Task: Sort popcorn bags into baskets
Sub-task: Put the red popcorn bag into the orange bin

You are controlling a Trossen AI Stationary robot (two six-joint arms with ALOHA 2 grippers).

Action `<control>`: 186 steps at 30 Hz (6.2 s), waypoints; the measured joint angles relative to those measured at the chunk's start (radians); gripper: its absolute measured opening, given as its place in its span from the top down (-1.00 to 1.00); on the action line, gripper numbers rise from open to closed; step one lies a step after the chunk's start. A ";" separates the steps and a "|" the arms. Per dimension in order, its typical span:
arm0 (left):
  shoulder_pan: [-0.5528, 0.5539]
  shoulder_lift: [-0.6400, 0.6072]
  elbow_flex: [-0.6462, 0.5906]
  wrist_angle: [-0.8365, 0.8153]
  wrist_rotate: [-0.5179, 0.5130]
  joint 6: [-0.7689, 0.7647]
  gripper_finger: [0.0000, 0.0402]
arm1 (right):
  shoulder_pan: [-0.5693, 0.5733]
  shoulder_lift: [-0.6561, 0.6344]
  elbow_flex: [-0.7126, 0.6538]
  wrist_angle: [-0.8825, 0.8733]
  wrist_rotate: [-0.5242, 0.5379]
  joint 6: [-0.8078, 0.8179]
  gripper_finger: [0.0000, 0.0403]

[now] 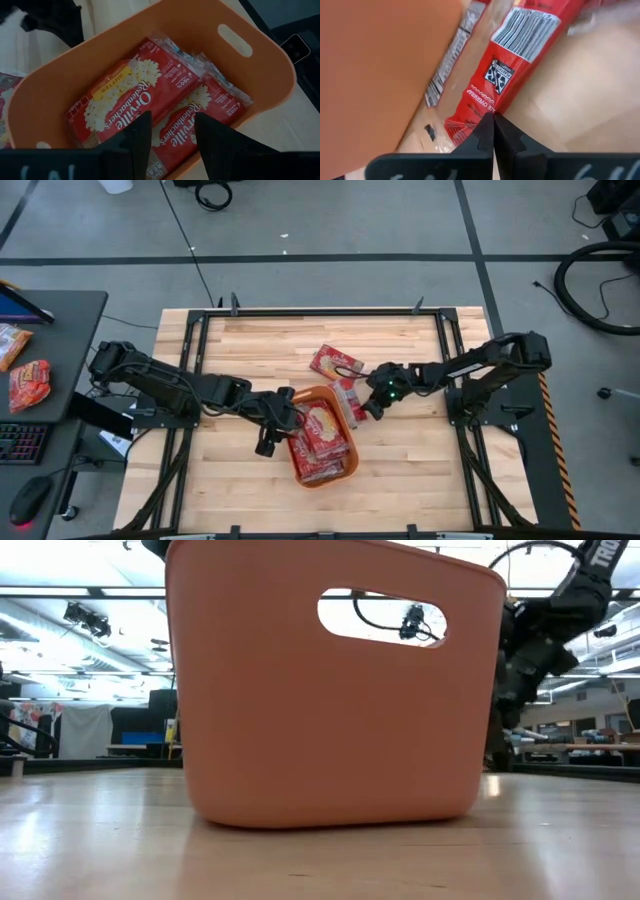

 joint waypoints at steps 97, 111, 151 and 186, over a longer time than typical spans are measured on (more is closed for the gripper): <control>0.009 0.151 0.001 0.349 -0.262 -0.042 -0.13 | 0.456 -0.142 0.348 -0.605 0.873 -0.566 0.99; 0.030 0.269 0.000 0.569 -0.375 -0.019 -0.42 | 0.379 -0.137 0.420 -0.563 0.851 -0.427 1.00; -0.029 -0.075 0.001 0.165 -0.401 -0.130 -0.42 | 0.584 -0.137 0.779 -0.604 0.907 -0.589 1.00; -0.127 -0.441 -0.233 0.030 -0.585 -0.233 -0.42 | 0.409 0.237 0.985 -0.790 0.698 -0.382 0.99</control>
